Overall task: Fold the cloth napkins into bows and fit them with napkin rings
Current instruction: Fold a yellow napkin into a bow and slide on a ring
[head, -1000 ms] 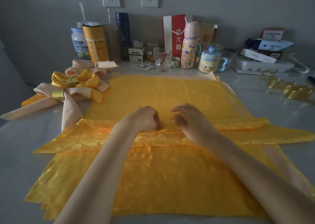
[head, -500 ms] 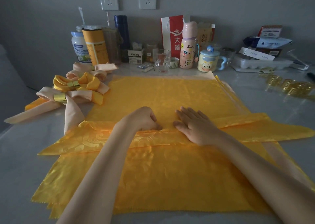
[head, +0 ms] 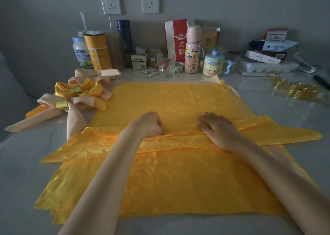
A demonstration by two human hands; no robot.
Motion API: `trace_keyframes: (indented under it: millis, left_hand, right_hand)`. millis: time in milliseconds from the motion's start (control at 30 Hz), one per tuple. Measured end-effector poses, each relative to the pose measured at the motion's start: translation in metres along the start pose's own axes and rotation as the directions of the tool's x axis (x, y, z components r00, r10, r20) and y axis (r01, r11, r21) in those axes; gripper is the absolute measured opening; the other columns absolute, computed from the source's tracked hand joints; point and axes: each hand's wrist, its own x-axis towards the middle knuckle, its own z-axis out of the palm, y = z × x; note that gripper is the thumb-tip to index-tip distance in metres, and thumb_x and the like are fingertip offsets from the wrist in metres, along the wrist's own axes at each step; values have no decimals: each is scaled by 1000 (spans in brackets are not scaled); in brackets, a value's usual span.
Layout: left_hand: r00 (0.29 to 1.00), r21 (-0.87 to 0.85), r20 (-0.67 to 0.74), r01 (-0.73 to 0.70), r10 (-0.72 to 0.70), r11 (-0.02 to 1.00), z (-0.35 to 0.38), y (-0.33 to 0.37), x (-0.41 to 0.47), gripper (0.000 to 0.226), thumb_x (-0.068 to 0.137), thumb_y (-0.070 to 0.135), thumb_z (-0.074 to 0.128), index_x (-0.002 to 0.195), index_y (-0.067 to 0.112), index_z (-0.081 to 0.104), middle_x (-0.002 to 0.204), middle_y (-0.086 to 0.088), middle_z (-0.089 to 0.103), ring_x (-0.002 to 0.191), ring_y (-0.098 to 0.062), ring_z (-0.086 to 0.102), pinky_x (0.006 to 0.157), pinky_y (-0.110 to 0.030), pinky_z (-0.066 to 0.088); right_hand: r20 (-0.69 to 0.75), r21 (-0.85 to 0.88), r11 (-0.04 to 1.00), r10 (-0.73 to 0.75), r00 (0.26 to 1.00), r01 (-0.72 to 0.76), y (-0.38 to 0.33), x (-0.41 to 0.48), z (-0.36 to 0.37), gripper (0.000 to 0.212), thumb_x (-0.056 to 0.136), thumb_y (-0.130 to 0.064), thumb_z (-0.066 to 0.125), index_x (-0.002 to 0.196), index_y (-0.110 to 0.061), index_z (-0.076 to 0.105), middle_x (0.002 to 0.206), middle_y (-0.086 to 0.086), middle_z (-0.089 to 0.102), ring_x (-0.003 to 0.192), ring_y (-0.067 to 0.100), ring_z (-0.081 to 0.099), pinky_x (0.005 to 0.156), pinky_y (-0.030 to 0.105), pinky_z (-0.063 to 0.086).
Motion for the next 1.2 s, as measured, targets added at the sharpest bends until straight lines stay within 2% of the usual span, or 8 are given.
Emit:
trace_keyframes:
  millis: [133, 233, 400, 533, 733, 967, 1133, 1200]
  left_hand:
    - [997, 125, -45, -56, 62, 991, 1, 2, -2, 37, 88, 30, 63, 123, 22, 56, 133, -7, 45, 126, -28, 38, 105, -40, 36]
    - [995, 95, -36, -86, 89, 992, 3, 5, -2, 31, 87, 23, 61, 118, 21, 60, 132, -5, 48, 124, -25, 43, 102, -41, 40]
    - [994, 77, -58, -92, 97, 993, 4, 7, -6, 29, 84, 18, 60, 112, 22, 62, 125, -3, 55, 116, -23, 50, 96, -37, 45]
    - [993, 79, -50, -105, 109, 991, 3, 10, -9, 29, 83, 16, 59, 111, 23, 63, 123, -1, 57, 115, -22, 51, 96, -39, 45]
    - [989, 40, -26, -144, 145, 989, -5, 15, -17, 24, 91, 28, 57, 112, 20, 63, 123, -3, 58, 106, -20, 57, 87, -32, 48]
    - [990, 15, -51, -131, 132, 991, -9, 19, -23, 28, 97, 30, 48, 113, 13, 62, 118, -7, 59, 94, -22, 57, 74, -28, 42]
    - [995, 57, 24, -100, 99, 993, -7, 18, -21, 25, 92, 33, 57, 106, 15, 66, 112, -3, 62, 96, -20, 58, 75, -27, 43]
    - [994, 74, 60, -96, 92, 993, -7, 19, -22, 25, 89, 34, 61, 103, 14, 67, 105, -2, 65, 93, -19, 59, 73, -26, 43]
  right_hand:
    - [-145, 143, 985, -79, 986, 100, 1, -7, -5, 32, 99, -27, 43, 126, -17, 57, 135, -1, 52, 128, 14, 42, 106, 27, 30]
    - [-178, 188, 974, -96, 979, 130, 2, -12, -9, 26, 97, -23, 49, 117, -16, 64, 117, -4, 59, 111, 12, 52, 94, 22, 37]
    - [-188, 242, 959, -101, 977, 145, 1, -12, -12, 26, 93, -23, 54, 117, -20, 64, 107, -10, 57, 105, 4, 48, 89, 16, 33]
    - [-193, 211, 966, -111, 975, 152, 2, -13, -13, 24, 91, -23, 58, 114, -21, 65, 102, -9, 56, 104, 7, 48, 88, 17, 32]
    - [-215, 169, 970, -139, 967, 177, -2, -20, -17, 20, 88, -21, 61, 107, -21, 65, 98, -9, 57, 98, 6, 49, 83, 16, 33]
    - [-103, 159, 965, -194, 976, 209, -4, -31, -29, 19, 81, -15, 67, 85, -30, 56, 92, -13, 54, 86, -2, 48, 72, 8, 37]
    - [17, 184, 963, -202, 979, 196, -7, -37, -36, 10, 86, -30, 63, 84, -25, 55, 92, -11, 55, 83, 4, 48, 70, 12, 39]
    - [19, 266, 953, -158, 987, 148, -10, -39, -38, 28, 90, -40, 55, 76, -16, 56, 84, -4, 57, 71, 8, 50, 63, 19, 38]
